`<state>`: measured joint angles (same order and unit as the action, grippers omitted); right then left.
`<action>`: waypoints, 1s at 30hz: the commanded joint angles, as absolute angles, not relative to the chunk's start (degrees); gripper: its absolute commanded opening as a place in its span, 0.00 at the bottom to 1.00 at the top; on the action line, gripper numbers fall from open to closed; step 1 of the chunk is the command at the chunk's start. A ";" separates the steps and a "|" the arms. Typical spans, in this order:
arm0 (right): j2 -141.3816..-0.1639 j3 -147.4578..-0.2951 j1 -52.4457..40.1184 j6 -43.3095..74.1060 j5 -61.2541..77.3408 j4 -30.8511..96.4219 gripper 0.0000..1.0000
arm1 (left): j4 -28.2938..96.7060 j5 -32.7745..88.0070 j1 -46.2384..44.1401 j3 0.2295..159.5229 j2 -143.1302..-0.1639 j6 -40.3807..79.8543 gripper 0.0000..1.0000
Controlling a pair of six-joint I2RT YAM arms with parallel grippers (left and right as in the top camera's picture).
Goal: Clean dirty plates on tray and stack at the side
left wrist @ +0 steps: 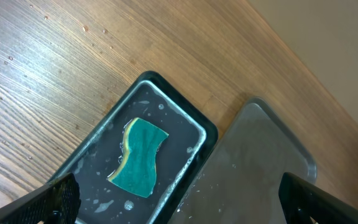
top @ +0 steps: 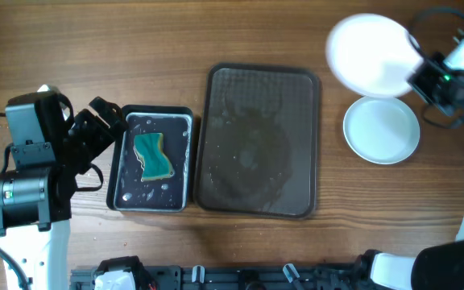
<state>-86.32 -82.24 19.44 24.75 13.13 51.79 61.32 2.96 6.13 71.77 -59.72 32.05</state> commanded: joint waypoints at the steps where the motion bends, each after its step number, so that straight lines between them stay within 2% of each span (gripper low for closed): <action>1: -88.31 -73.30 26.70 22.92 8.95 47.35 0.04 | 61.21 3.40 6.50 72.71 -59.46 31.79 1.00; 5: -92.03 -64.75 32.01 22.87 10.48 43.16 0.05 | 61.21 3.40 6.50 72.71 -59.46 31.79 1.00; 13: -95.29 -62.43 31.79 22.31 9.98 43.72 0.04 | 61.21 3.40 6.50 72.71 -59.46 31.79 1.00; 14: -95.29 -62.43 31.79 22.41 8.82 43.72 0.15 | 61.21 3.40 6.50 72.71 -59.46 31.79 1.00; 15: -95.22 -62.48 31.79 22.72 6.85 43.75 0.36 | 61.21 3.40 6.50 72.71 -59.46 31.79 1.00; 16: -94.74 -62.85 31.97 22.74 7.07 44.45 0.46 | 61.21 3.40 6.50 72.71 -59.46 31.79 1.00; 17: -93.76 -63.48 31.94 22.61 8.73 45.84 0.48 | 61.21 3.40 6.50 72.71 -59.46 31.79 1.00; 21: -85.54 -65.82 29.98 19.44 14.96 50.09 0.49 | 61.21 3.40 6.50 72.71 -59.46 31.79 1.00; 23: -77.73 -66.15 27.29 15.70 23.57 51.75 0.49 | 61.21 3.40 6.50 72.71 -59.46 31.79 1.00; 26: -66.24 -66.15 20.69 11.84 33.47 56.29 0.47 | 61.21 3.40 6.50 72.71 -59.46 31.79 1.00; 30: -53.36 -66.15 7.20 10.48 36.21 61.87 0.48 | 61.21 3.40 6.50 72.71 -59.46 31.79 1.00</action>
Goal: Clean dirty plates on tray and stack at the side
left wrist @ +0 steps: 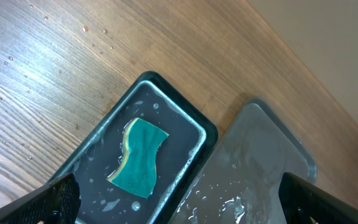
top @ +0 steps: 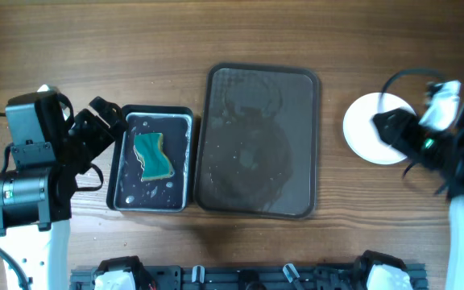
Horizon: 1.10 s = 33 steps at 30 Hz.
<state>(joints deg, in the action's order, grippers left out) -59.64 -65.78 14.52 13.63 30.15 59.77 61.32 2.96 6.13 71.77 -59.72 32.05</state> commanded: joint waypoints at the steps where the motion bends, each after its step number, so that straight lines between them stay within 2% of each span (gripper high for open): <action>1: -50.57 -66.15 3.68 10.52 36.21 62.57 0.53 | 61.21 3.40 6.50 72.71 -59.46 31.79 1.00; 2: -47.99 -66.15 0.47 10.59 36.14 63.02 0.56 | 61.21 3.40 6.50 72.71 -59.46 31.79 1.00; 3: -45.82 -66.15 -2.11 10.74 35.94 63.48 0.70 | 61.21 3.40 6.50 72.71 -59.46 31.79 1.00; 4: -44.14 -66.15 -3.97 11.38 36.01 63.72 1.00 | 61.21 3.40 6.50 72.71 -59.46 31.79 1.00; 9: -41.41 -66.15 -5.78 27.09 35.94 63.70 1.00 | 61.21 3.40 6.50 72.71 -59.46 31.79 1.00; 11: -41.56 -66.15 -5.78 28.45 33.15 63.26 1.00 | 61.21 3.40 6.50 72.71 -59.46 31.79 1.00; 12: -41.56 -66.15 -5.78 27.73 30.87 62.46 1.00 | 61.21 3.40 6.50 72.71 -59.46 31.79 1.00; 16: -41.19 -65.80 -6.02 12.16 30.89 53.56 1.00 | 61.21 3.40 6.50 72.71 -59.46 31.79 1.00; 19: -36.71 -58.74 -6.15 -0.30 30.79 41.08 1.00 | 61.21 3.40 6.50 72.71 -59.53 31.79 1.00; 23: -25.56 -40.86 -6.15 -1.45 27.77 26.72 1.00 | 61.21 3.40 6.50 72.71 -59.59 31.79 1.00; 29: -7.14 -18.61 -6.15 -1.52 22.41 19.03 1.00 | 61.21 3.40 6.50 72.71 -59.79 31.79 1.00; 33: -0.01 -11.53 -6.13 -1.52 20.05 15.94 1.00 | 61.21 3.40 6.50 72.71 -59.79 31.79 1.00</action>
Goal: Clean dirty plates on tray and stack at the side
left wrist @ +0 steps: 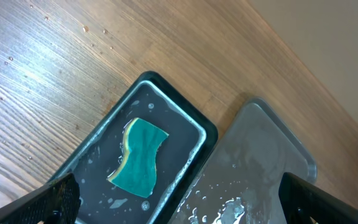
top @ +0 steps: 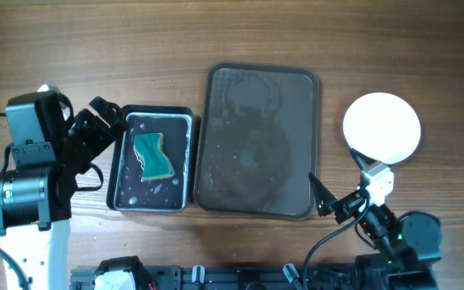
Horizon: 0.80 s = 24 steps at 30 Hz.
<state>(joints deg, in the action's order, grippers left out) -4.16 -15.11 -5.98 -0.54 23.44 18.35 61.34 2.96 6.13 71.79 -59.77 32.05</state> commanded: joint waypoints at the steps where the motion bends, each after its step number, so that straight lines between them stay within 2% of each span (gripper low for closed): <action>1: -0.27 -9.50 -6.13 -1.50 19.84 12.93 1.00 | 61.21 3.40 6.50 72.71 -59.79 31.79 1.00; 7: -0.16 -0.27 -6.04 2.00 19.64 -1.87 1.00 | 61.21 3.40 6.50 72.71 -59.79 31.79 1.00; 24: -0.21 -0.30 -6.04 1.65 19.64 -1.83 1.00 | 61.21 3.40 6.50 72.71 -59.79 31.79 1.00</action>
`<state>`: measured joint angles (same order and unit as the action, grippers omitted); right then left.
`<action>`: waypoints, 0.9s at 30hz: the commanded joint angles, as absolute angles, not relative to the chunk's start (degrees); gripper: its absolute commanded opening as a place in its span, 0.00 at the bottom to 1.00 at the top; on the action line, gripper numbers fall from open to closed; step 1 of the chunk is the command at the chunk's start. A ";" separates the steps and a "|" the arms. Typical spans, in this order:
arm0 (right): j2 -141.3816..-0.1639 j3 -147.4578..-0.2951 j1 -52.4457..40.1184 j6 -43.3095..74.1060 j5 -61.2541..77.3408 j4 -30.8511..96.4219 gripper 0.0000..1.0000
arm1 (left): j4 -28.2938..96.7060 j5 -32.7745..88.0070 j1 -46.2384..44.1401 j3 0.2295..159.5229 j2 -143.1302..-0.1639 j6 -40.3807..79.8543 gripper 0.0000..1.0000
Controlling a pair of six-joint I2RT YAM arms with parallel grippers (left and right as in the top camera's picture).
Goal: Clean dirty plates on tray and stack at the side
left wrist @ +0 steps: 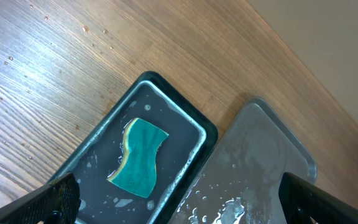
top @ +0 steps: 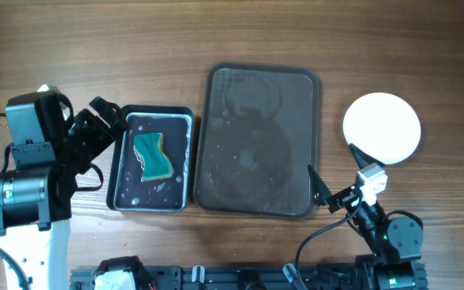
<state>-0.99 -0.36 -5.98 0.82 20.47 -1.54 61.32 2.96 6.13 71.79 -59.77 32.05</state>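
Two or more white plates (top: 382, 127) lie stacked on the wood to the right of the large grey tray (top: 260, 97), which is wet and holds no plate. My right gripper (top: 329, 192) sits low near the table's front edge, below the stack and beside the tray's near right corner, its fingers spread in a V with nothing between them. My left gripper (top: 107, 137) hangs wide open at the left of the small black basin (top: 118, 161). In the left wrist view the gripper (left wrist: 185, 211) has nothing in it.
A green and yellow sponge (top: 153, 155) lies in shallow water in the basin. The left wrist view shows the sponge (left wrist: 140, 157), the basin's rim (left wrist: 166, 84) and the tray (left wrist: 260, 162) with water streaks. Droplets dot the wood left of the basin.
My right arm has shifted slightly left near the front edge. The plate stack, the tray, the sponge and my left gripper stand where they were.
My right gripper held a white plate up at the far right, above another plate lying on the wood. Then it was down over that plate. Later the stack lay alone with my right arm drawn back to the front edge. My left arm never moved.
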 commanded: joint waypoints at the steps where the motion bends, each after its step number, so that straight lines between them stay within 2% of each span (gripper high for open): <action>1: -0.21 -0.30 -6.04 1.65 19.64 -1.83 1.00 | 61.21 3.40 6.50 72.71 -59.79 31.79 1.00; 4: -0.21 -0.30 -6.04 1.63 19.64 -1.83 1.00 | 61.17 3.29 6.00 72.38 -58.65 31.77 1.00; 9: -0.21 -0.30 -6.04 1.65 19.64 -1.83 1.00 | 59.61 0.54 5.69 68.77 -48.77 31.31 1.00; 18: -0.21 -0.30 -6.04 1.65 19.64 -1.83 1.00 | 24.64 4.95 4.82 35.55 -21.19 29.39 1.00; 22: -0.21 -0.30 -6.04 1.65 19.64 -1.83 1.00 | 16.75 6.83 4.49 21.82 -9.21 29.39 1.00; 27: -0.21 -0.30 -6.04 1.63 19.64 -1.83 1.00 | 12.40 8.01 4.38 12.29 -0.03 29.30 1.00</action>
<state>-0.78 -0.36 -5.98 0.82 20.27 -1.52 14.48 6.35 4.86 16.88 -4.62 30.28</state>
